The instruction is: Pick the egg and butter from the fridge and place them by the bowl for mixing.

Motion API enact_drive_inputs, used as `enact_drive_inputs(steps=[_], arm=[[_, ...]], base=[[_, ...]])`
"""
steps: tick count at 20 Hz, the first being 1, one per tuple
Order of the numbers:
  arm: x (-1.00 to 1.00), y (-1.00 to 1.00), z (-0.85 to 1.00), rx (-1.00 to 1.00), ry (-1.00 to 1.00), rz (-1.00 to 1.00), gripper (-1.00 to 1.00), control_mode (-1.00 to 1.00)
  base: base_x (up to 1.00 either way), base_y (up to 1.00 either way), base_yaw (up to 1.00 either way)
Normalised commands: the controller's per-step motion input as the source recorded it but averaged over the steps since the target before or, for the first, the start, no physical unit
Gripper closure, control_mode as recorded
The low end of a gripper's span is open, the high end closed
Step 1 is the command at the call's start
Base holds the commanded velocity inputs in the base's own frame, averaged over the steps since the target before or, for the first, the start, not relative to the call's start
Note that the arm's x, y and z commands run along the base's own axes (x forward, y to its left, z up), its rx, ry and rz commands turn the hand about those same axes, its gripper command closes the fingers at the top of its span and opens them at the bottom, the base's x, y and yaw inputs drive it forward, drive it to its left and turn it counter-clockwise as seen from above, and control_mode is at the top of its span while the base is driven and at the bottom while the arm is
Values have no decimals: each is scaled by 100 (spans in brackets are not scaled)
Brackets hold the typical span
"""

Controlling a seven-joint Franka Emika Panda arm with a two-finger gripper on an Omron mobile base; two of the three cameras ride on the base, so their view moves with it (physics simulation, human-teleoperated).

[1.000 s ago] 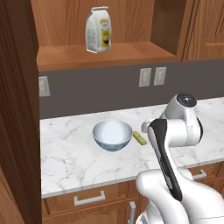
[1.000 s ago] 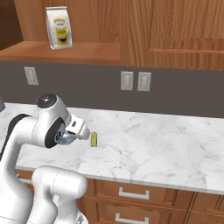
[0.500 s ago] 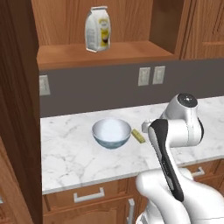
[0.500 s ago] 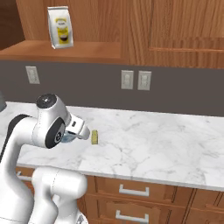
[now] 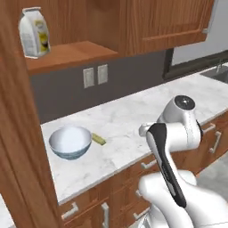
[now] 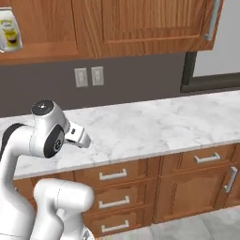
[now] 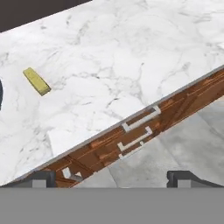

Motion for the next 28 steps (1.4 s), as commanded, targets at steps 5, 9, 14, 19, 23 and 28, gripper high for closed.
enact_drive_inputs(steps=[5,9,14,19,23,28], arm=[[0,0,0,0,0,0,-100,100],[0,0,0,0,0,0,-100,100],[0,0,0,0,0,0,-100,100],[0,0,0,0,0,0,-100,100],[0,0,0,0,0,0,-100,100],[0,0,0,0,0,0,-100,100]], base=[[0,7,-100],[0,4,-100],[0,2,-100],[11,6,-89],[66,6,-26],[74,5,-14]])
